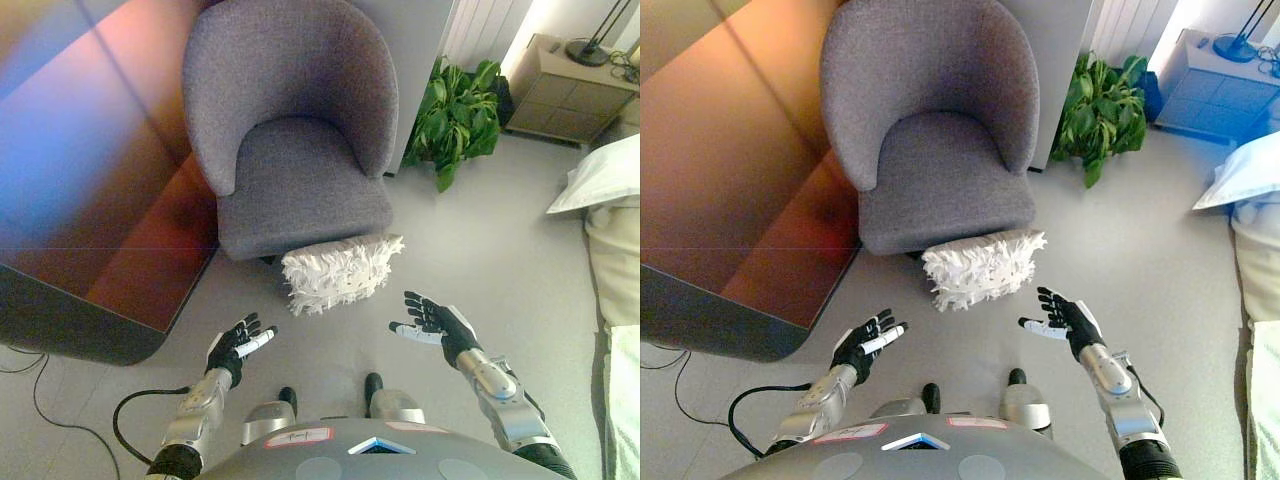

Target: Pick up the pillow and put it on the sofa.

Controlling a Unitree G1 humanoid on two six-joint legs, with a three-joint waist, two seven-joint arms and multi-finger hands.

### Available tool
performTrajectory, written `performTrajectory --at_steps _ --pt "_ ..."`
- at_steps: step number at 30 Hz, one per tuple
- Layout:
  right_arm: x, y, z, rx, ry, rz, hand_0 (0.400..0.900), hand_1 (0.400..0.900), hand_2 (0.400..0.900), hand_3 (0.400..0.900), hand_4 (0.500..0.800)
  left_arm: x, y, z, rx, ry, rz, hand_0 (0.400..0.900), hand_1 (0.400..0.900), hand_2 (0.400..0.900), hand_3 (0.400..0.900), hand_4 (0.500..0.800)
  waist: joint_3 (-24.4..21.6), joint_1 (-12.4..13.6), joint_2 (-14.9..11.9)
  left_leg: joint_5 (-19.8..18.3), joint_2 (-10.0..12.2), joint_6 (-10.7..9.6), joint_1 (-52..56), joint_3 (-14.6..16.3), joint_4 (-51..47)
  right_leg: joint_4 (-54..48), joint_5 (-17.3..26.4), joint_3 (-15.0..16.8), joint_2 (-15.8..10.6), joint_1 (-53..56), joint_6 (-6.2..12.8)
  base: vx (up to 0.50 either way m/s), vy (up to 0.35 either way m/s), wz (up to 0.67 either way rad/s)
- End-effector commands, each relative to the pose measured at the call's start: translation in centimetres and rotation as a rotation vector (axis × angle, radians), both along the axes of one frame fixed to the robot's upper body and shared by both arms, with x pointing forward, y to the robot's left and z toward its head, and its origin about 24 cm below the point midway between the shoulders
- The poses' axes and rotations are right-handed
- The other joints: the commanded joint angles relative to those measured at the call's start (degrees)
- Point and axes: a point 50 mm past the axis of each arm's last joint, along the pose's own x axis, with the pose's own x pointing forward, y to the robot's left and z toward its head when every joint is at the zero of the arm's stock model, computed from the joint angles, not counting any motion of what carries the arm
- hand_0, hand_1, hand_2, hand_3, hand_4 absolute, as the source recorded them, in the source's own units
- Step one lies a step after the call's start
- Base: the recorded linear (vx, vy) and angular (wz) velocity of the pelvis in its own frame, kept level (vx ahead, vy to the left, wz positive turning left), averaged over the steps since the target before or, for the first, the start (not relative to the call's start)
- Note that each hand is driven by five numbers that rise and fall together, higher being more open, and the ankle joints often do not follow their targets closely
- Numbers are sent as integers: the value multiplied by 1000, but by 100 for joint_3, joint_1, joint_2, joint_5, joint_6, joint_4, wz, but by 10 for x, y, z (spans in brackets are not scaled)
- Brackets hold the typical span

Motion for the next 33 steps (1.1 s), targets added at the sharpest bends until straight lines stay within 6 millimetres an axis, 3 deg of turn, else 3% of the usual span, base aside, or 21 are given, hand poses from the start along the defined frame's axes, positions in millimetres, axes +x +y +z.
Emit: performTrajectory --at_steps 1,17,33 --pt "22 -2 25 -2 -166 19 900 900 900 900 800 30 20 25 110 -164 -23 900 900 900 900 800 -229 81 -218 -363 -118 10 -171 16 322 73 -404 -101 24 229 197 0 0 0" --pt "25 -3 29 -11 -187 13 900 900 900 900 800 30 14 22 78 -150 -29 900 900 900 900 800 -188 29 -185 -372 1 -57 -158 -17 352 85 -469 -72 122 242 137 4 -23 1" --pt "32 -8 39 -16 -237 12 900 900 900 900 800 38 12 24 61 -166 -30 900 900 900 900 800 -51 4 -199 -362 252 -246 -386 -180 618 148 -590 -115 403 141 -41 -2 -67 7"
